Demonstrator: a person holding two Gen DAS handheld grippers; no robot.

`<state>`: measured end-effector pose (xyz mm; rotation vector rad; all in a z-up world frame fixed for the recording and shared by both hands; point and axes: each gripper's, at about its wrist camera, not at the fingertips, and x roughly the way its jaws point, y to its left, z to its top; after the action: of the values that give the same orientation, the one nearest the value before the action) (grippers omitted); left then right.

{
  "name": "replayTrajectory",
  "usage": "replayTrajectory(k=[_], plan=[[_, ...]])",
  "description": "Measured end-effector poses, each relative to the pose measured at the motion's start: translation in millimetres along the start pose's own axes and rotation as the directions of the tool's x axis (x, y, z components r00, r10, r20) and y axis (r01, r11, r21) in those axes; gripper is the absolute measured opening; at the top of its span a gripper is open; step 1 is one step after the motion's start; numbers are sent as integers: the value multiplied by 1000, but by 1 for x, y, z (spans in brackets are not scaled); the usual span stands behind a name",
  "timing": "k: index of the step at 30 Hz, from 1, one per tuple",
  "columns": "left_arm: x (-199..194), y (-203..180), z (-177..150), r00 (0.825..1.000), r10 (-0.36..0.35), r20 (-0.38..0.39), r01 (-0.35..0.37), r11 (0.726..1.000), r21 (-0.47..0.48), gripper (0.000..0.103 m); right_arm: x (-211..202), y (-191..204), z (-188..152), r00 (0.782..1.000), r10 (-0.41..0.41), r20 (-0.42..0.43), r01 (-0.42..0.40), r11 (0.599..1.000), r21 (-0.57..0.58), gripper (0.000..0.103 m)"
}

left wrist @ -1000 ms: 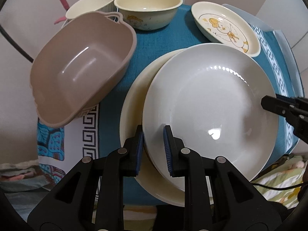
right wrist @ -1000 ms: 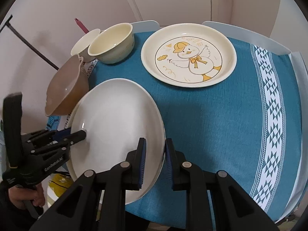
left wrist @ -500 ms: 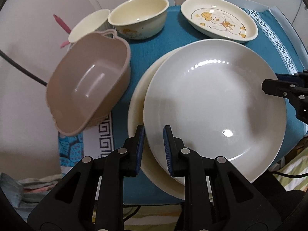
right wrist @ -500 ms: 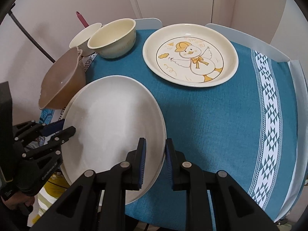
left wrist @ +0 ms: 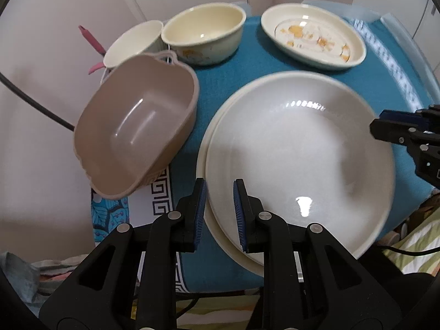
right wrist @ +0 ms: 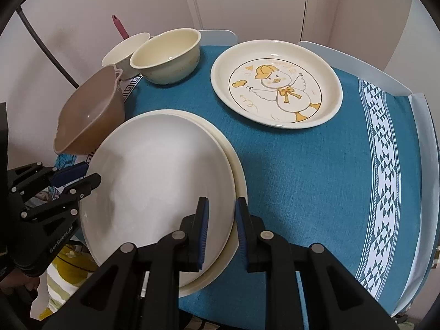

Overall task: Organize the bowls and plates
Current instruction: 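Lower the white deep plate onto the yellow plate and open both grippers, then grasp the rim of the white duck-print plate with both grippers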

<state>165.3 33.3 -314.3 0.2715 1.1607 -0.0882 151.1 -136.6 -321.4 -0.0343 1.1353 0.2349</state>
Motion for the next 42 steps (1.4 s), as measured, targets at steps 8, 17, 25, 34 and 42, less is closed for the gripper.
replayTrajectory(k=[8,17,25,34,42], plan=[[-67,-7,46,984,-102,143,110,992,-53,65,-59,-24,23,992,70,107,-77,996,54,18],[-73,-30,119,965,-142,223,187,962,-200,103,-101,-97,77,973,88,215,-91,996,1,103],[-9,-31,147,974,-175,141,220,876,-430,102,-72,-158,129,978,123,167,-115,992,-56,103],[66,-43,147,985,-168,32,161,846,-508,64,35,-192,157,964,266,-21,-267,961,-70,88],[84,-53,143,984,-177,20,161,829,-535,36,75,-186,155,939,329,-101,-341,930,-137,50]])
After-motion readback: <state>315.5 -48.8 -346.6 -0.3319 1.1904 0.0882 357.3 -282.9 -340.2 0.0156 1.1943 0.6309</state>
